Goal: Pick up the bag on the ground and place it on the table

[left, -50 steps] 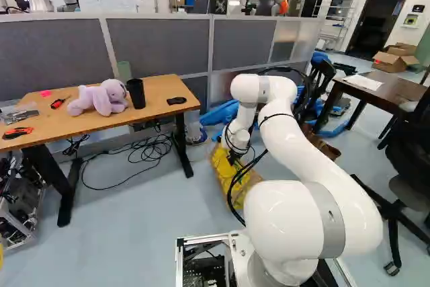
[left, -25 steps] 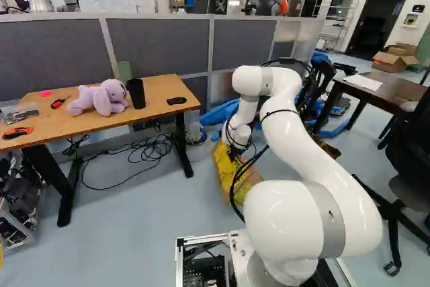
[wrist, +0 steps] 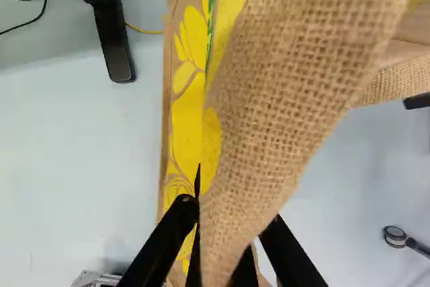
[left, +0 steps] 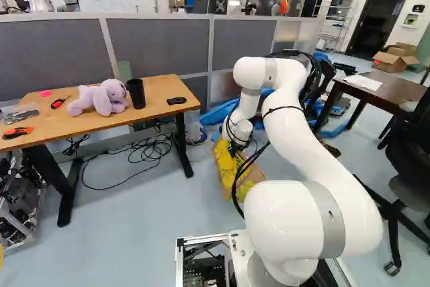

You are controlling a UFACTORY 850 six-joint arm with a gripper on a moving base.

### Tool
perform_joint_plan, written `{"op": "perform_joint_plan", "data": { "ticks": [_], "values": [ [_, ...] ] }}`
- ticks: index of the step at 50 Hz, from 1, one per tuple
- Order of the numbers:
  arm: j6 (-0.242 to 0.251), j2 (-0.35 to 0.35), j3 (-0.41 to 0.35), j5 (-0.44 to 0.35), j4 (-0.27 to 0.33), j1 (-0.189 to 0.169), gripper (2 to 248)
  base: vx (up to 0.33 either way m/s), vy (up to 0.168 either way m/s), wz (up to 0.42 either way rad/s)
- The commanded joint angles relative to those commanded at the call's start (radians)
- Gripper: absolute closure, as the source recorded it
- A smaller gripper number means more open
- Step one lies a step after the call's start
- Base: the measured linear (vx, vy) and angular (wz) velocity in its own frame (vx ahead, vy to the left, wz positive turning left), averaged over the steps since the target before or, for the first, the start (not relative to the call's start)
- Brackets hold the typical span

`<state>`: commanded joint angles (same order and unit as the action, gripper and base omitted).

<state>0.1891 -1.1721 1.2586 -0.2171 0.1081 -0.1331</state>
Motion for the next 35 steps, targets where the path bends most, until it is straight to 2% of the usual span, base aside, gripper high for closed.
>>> {"op": "perform_joint_plan", "data": {
  "ticks": [35],
  "values": [
    [0.000,0.126,-0.093,0.000,0.000,0.000,227,0.000,0.000,0.000]
  ]
}}
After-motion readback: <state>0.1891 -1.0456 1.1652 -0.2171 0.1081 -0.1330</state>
